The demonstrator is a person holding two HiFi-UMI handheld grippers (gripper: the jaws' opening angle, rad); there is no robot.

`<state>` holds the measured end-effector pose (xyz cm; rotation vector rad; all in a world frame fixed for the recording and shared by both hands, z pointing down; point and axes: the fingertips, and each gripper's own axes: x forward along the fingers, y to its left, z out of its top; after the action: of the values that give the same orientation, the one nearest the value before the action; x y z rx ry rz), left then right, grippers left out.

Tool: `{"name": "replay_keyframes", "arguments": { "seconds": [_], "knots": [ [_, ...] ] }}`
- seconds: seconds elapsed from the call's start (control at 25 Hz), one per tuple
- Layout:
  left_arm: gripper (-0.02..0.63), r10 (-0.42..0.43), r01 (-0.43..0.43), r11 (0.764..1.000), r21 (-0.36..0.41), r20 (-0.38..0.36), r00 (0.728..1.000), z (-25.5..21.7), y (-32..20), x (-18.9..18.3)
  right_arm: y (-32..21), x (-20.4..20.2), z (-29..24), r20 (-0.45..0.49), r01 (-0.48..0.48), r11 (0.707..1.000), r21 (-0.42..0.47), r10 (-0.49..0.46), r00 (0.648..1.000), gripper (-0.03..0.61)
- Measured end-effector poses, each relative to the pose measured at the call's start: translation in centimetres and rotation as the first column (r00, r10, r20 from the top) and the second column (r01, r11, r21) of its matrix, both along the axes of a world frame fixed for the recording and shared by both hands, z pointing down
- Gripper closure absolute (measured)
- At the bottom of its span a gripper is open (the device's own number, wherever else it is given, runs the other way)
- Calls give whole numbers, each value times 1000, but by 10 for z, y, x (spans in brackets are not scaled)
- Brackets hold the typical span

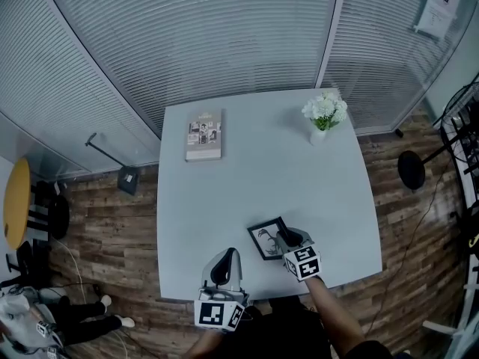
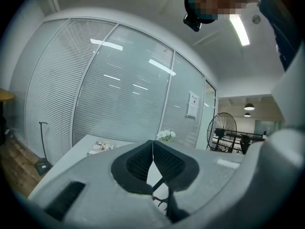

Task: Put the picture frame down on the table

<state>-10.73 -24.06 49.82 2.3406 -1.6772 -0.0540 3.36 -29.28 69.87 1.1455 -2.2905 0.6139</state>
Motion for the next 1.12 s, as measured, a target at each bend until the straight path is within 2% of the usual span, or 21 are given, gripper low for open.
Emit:
{"name": "replay_keyframes", "arguments": {
  "seconds": [0.24, 0.6, 0.84, 1.12],
  "knots": [
    [595, 4, -4, 1000, -10, 1, 1000, 5, -1, 9, -9, 12, 29, -6, -10, 1000, -28, 9, 1000, 482],
    [595, -1, 1, 1000, -26, 3, 1000, 9, -3, 16, -18, 31, 64, 58, -49, 993, -107, 55, 997, 445],
    [595, -2, 2, 999, -35, 2, 1000, 14, -6, 23, -18, 34, 84, 30, -40, 989, -143, 45, 999, 411],
    [595, -7, 7, 999, -43, 4, 1000, 17, -9, 23, -5, 26, 117, 30, -35, 972, -233, 44, 999, 400]
  ]
}}
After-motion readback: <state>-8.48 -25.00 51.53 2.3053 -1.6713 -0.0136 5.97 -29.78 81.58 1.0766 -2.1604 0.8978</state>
